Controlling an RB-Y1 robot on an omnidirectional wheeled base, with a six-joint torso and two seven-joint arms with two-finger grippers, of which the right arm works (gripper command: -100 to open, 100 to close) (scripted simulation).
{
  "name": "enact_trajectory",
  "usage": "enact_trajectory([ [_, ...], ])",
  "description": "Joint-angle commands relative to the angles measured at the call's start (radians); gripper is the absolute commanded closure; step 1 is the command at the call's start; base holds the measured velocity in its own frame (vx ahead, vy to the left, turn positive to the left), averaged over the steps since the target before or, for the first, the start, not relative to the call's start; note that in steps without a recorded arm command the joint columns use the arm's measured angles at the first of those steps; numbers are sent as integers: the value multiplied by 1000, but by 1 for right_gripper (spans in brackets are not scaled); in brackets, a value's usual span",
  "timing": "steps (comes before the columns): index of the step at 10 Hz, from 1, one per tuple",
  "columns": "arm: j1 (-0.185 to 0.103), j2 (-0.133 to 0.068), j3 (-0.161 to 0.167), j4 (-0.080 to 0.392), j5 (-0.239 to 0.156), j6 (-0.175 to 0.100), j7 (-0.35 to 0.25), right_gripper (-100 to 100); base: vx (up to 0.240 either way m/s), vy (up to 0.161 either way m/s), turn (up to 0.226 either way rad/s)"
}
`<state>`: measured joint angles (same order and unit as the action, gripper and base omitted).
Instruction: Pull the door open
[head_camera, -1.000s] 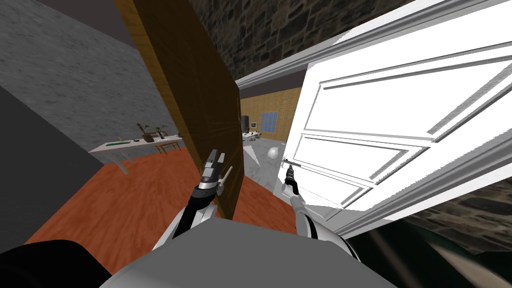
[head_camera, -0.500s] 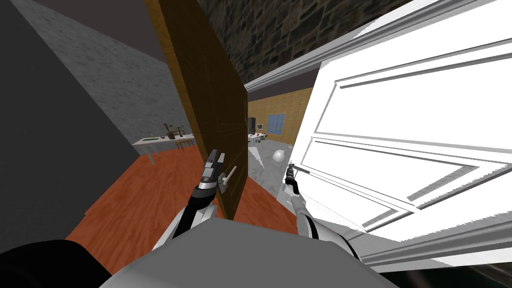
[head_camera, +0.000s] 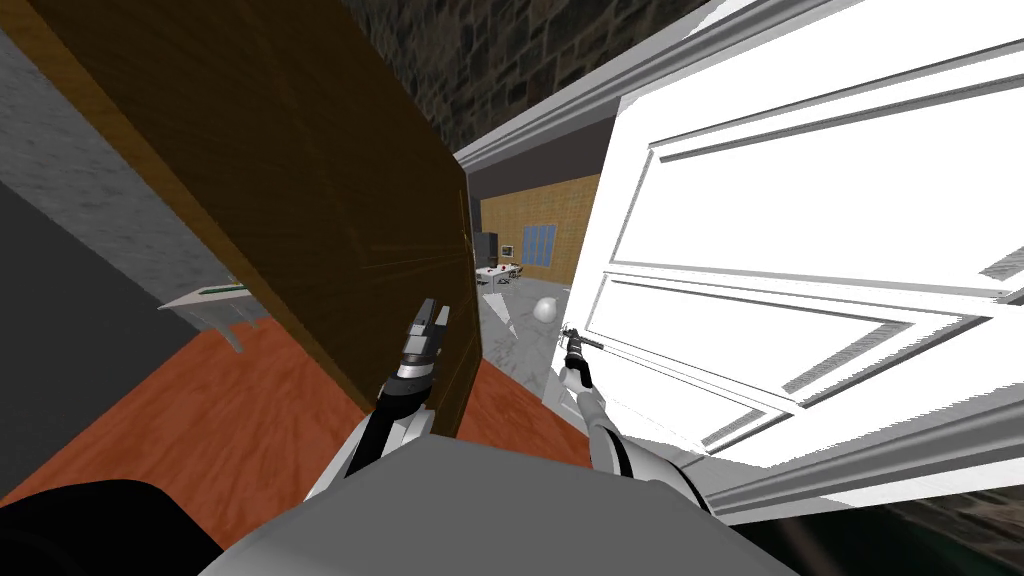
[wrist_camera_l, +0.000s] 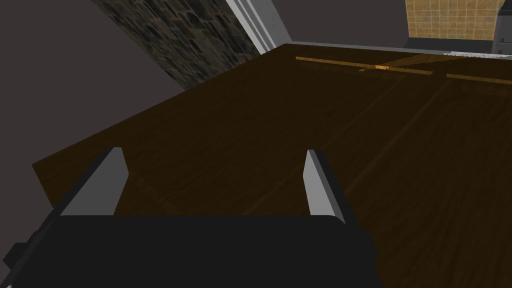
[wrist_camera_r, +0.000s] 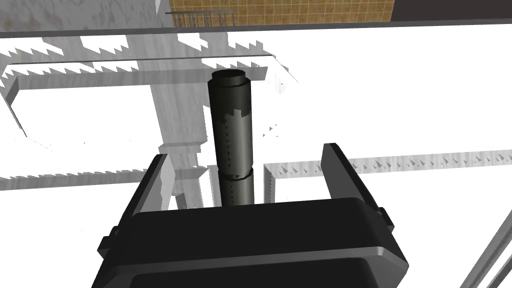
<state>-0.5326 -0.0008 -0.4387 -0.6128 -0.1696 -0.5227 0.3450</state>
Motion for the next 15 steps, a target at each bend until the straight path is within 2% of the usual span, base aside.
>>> enact_trajectory([
  [1,15,13,6,-34,0,18,3,-100,126,-32,-106],
  [5,16,44,22,-34,-4,18,4,-100,111,11,-308],
  [6,16,48,24,-34,-4,18,4,-100,101,57,-226],
  [7,15,43,22,-29,-4,13,3,-100,40,29,-37],
  [8,15,43,22,-29,-4,13,3,100,-4,-3,36],
  [13,15,43,22,-29,-4,13,3,100,-6,-5,6],
  [15,20,16,35,-22,-8,14,-23,100,-61,-52,320],
])
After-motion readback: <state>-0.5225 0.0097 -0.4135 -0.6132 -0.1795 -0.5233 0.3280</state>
